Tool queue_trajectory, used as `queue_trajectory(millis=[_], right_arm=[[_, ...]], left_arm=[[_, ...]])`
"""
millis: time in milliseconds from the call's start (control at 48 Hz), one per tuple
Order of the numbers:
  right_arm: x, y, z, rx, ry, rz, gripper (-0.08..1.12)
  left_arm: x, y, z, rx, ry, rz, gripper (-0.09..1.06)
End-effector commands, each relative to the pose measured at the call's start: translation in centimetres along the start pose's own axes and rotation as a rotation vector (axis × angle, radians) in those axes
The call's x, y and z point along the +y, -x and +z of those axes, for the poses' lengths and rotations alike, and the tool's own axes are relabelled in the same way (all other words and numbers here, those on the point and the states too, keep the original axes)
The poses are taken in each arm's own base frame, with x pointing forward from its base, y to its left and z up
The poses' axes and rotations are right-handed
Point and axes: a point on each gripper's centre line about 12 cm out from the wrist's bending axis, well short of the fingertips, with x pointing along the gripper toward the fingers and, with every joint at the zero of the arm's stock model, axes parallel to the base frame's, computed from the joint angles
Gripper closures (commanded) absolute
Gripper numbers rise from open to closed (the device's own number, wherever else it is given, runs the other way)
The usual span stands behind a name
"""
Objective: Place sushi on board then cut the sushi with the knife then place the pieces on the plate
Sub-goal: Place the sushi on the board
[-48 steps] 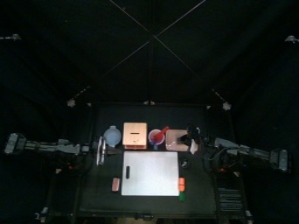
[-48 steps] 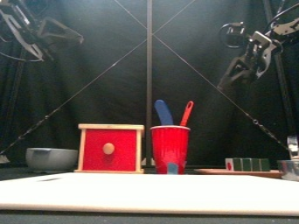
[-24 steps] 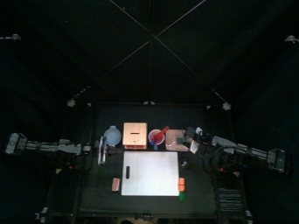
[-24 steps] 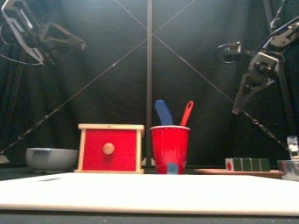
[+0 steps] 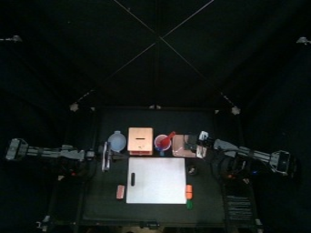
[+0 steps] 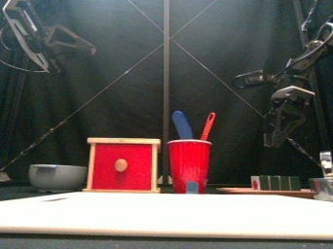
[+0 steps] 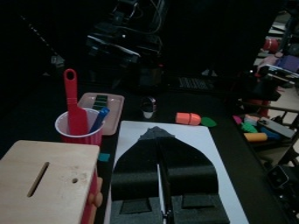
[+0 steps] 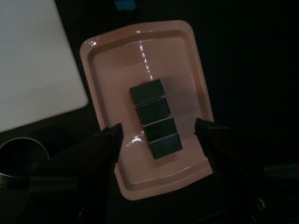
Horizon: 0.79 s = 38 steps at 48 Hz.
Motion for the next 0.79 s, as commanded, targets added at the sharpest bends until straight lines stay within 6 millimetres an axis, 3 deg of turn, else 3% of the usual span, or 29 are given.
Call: queue_trajectory(millis=[21, 333, 792], right_arm=[[-1.0, -0.4, 0.6, 0.005, -0.012, 0.006, 0.09], [-2.4, -2.8, -0.3, 0.04, -0.017, 0.084, 0.09], [-3.1, -6.6, -1.8, 0.109, 0.002, 0.117, 0.09]], left_arm=[[0.0, -0.3, 1.1, -0.035, 0.013, 0.004, 0.99], [0.2, -0.3, 1.1, -0.035, 0.019, 0.014, 0.99], [0.3, -0.2, 1.0, -0.032, 0.019, 0.019, 0.99]])
